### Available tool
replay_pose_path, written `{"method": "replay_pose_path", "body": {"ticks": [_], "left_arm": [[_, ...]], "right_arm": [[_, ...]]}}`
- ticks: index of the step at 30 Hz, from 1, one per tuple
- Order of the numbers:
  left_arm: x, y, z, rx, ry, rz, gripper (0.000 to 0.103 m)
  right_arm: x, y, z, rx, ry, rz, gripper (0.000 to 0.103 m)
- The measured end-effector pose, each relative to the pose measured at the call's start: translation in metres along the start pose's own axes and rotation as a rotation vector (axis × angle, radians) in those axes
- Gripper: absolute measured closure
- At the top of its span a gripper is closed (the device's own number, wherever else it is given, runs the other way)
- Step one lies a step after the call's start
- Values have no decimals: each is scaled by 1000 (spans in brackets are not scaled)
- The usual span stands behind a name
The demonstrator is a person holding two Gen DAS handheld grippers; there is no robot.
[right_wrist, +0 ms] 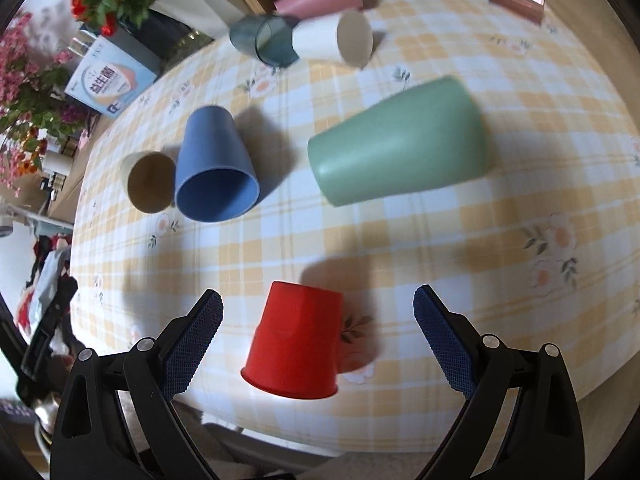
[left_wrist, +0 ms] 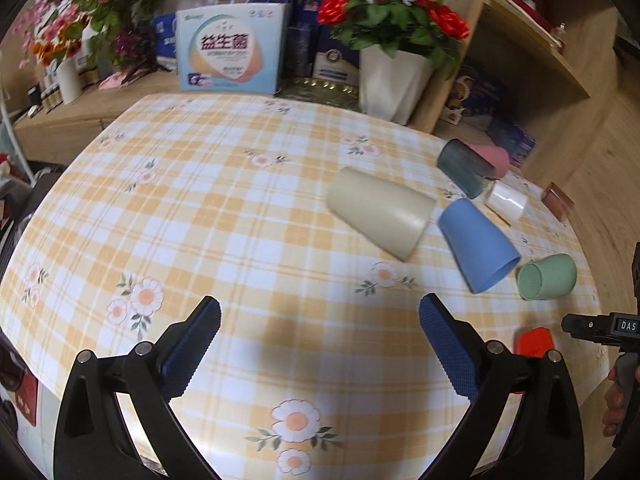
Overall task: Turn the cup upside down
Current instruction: 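Withdraw the left gripper while the right gripper moves toward the red cup, then close the right gripper around the upside-down red cup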
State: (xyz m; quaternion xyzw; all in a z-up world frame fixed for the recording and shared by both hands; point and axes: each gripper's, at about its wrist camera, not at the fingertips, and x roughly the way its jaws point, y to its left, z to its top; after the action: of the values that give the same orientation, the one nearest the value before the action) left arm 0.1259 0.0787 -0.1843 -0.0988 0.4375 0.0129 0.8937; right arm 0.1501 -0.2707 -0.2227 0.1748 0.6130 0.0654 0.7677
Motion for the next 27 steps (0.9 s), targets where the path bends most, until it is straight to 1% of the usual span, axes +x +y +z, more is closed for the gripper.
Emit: {"method": "replay_pose_path", "body": {"ticks": [4,10,11,12,13,21,24,27], "left_arm": [[4,11,-4,-31,25,1,6],[3,15,-5,-44,18,-7,6],[3,15,-5,-45,18,-9,6],[3,15,-6,-45,18,-9,6],[3,15,-6,-46,19,-10,6],[4,13,-6,-50,26,-14,6],[5,11,-7,-46,30,-15,6],[4,10,-7,-43,30,-16,6]], "right_arm": [[13,5,1,17,53,-3,10],[27,9,0,39,95,-3,11],[28,10,0,39,100,-4,23],[30,11,-1,39,109,-8,31],[33,11,-1,44,120,-16,35],[39,11,0,48,135,-12,36],[42,11,1,54,141,-10,38],[45,8,0,69,146,-3,45]]}}
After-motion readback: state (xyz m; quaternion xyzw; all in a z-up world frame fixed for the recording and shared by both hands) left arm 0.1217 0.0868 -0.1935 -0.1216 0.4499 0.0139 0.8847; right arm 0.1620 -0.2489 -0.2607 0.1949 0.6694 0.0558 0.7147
